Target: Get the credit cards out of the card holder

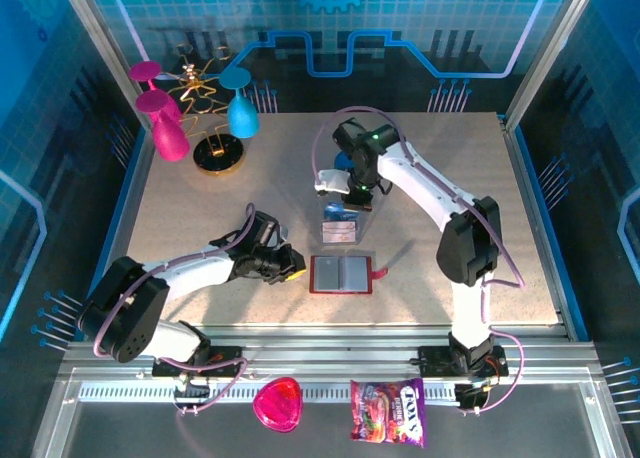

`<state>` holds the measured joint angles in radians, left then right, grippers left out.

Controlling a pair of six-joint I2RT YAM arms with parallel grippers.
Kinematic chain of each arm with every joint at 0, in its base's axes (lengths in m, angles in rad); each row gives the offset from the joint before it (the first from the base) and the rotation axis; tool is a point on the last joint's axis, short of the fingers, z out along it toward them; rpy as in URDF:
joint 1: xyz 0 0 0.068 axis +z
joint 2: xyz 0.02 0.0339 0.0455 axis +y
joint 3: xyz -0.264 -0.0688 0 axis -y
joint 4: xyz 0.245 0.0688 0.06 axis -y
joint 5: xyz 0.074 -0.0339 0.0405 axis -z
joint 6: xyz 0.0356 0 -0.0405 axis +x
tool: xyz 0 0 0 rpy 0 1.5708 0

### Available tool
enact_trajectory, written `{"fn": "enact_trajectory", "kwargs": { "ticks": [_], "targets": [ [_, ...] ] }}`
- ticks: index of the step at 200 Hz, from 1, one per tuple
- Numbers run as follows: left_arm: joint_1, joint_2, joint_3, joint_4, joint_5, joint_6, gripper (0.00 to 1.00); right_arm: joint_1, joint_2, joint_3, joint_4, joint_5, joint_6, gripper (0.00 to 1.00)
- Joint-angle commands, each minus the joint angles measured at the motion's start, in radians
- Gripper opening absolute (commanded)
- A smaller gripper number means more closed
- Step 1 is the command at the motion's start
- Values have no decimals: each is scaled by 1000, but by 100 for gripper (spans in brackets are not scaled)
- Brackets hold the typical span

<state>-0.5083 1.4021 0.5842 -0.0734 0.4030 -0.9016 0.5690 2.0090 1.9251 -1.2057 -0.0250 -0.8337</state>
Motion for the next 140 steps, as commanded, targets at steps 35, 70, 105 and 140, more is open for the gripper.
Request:
{"fn": "enact_trajectory", "kwargs": {
  "ticks": [35,70,105,140],
  "targets": [
    [11,-23,-9,-12,-18,-14,17,8,126,132,-119,14,-59,0],
    [18,-33,-12,-22,-15,-12,17,6,176,161,-127,30,-69,0],
    [27,-49,-18,-36,-19,-6,17,4,204,172,-120,34,-79,0],
    [33,-61,-20,-41,-21,-6,17,2,221,173,-118,34,-90,0]
  ]
}}
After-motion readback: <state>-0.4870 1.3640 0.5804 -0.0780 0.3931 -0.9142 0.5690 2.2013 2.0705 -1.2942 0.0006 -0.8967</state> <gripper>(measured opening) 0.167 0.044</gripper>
